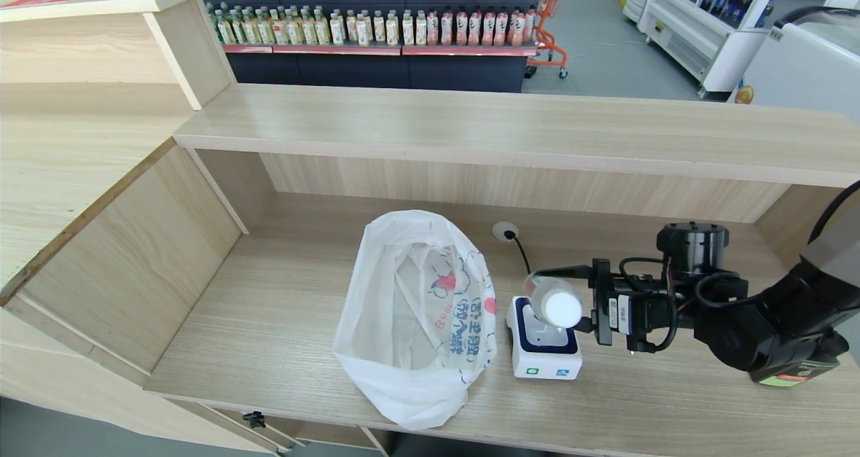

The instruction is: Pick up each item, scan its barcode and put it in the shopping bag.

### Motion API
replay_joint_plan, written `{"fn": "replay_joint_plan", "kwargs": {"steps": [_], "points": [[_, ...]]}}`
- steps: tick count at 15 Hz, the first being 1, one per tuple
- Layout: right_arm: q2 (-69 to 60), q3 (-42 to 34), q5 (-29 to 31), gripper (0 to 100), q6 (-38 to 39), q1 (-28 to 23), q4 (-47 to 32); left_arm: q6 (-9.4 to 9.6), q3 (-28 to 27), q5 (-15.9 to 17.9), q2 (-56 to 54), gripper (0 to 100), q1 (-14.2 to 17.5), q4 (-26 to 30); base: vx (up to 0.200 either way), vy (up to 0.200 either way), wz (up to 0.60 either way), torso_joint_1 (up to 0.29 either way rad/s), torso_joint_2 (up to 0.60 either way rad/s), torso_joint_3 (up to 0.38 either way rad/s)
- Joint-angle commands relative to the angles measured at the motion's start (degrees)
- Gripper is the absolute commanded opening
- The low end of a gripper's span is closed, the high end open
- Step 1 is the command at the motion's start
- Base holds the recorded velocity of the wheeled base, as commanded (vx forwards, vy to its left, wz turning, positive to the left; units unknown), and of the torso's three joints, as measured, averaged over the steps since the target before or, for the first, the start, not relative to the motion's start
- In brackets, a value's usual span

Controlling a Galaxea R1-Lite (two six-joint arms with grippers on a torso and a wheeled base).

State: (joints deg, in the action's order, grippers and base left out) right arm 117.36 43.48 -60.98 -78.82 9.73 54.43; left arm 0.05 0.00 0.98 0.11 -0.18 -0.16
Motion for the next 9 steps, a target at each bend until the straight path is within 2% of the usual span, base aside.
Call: {"fn": "replay_joint_plan", "kwargs": {"steps": [1, 4, 6, 7, 9], "points": [[-0.55, 0.02, -0.11, 0, -0.54, 0.82, -0.03, -0.05, 0.00, -0.01, -0.02, 100, 0.01, -0.02, 0.000, 0.000, 0.00, 0.000, 0.00, 0.000], [-1.52, -0.07, 0.51, 0, -0.72, 0.91, -1.17, 0.04, 0.00, -0.01, -0.02, 100, 0.01, -0.02, 0.000, 0.000, 0.00, 0.000, 0.00, 0.000], [-6.70, 0.64, 3.32, 0, 1.48, 1.87, -7.50, 0.04, 0.00, -0.01, -0.02, 100, 0.01, -0.02, 0.000, 0.000, 0.00, 0.000, 0.00, 0.000], [-14.09, 2.48, 6.05, 0, 9.04, 4.42, -13.91, -0.05, 0.00, -0.01, -0.02, 100, 0.01, -0.02, 0.000, 0.000, 0.00, 0.000, 0.00, 0.000], [-21.12, 5.91, 10.35, 0, 26.97, 8.55, -14.88, -0.05, 0.00, -0.01, -0.02, 100, 0.01, -0.02, 0.000, 0.000, 0.00, 0.000, 0.00, 0.000]]}}
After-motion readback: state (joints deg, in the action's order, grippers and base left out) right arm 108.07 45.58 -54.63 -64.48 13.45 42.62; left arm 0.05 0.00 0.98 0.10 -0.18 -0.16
